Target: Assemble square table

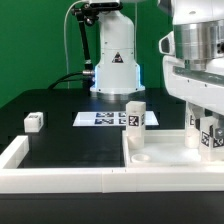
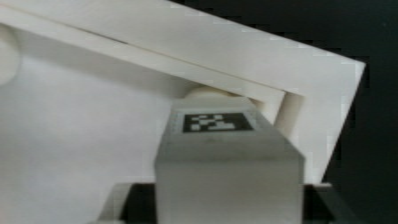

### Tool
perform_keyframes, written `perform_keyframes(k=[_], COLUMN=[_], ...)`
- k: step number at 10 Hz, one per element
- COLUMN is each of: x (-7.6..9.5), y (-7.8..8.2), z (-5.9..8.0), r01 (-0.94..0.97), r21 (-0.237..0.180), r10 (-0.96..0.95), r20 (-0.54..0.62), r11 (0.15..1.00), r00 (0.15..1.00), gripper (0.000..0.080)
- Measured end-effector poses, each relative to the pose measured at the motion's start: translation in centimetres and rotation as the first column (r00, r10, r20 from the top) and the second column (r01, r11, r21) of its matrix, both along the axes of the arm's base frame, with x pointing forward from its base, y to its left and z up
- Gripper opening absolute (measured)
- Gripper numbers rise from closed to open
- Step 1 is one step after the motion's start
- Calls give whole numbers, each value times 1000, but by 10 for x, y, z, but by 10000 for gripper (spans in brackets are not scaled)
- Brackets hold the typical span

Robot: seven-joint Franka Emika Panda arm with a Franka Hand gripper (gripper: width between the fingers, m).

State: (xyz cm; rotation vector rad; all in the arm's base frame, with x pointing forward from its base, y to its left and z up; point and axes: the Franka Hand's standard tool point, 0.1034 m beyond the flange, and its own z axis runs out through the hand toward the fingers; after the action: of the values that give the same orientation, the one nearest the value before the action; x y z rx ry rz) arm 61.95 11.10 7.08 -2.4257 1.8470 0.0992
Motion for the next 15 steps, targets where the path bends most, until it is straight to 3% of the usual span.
perform_keyframes(k=[4, 5, 6, 7, 8, 11, 15], x=[0, 0, 0, 1, 2, 3, 0], y=[0, 0, 0, -1, -1, 2, 12], z=[0, 0, 0, 1, 2, 2, 0], r01=[333, 327, 265, 215, 180, -140, -536], r21=[1, 1, 4, 6, 8, 9, -5], r10=[-333, -326, -265, -215, -180, 140, 535], r20=[-41, -41, -37, -32, -22, 22, 66], r11=[943, 945, 964, 977, 984, 990, 844], r00=[942, 944, 964, 976, 983, 990, 842], gripper=[291, 291, 521, 521, 619, 648, 649])
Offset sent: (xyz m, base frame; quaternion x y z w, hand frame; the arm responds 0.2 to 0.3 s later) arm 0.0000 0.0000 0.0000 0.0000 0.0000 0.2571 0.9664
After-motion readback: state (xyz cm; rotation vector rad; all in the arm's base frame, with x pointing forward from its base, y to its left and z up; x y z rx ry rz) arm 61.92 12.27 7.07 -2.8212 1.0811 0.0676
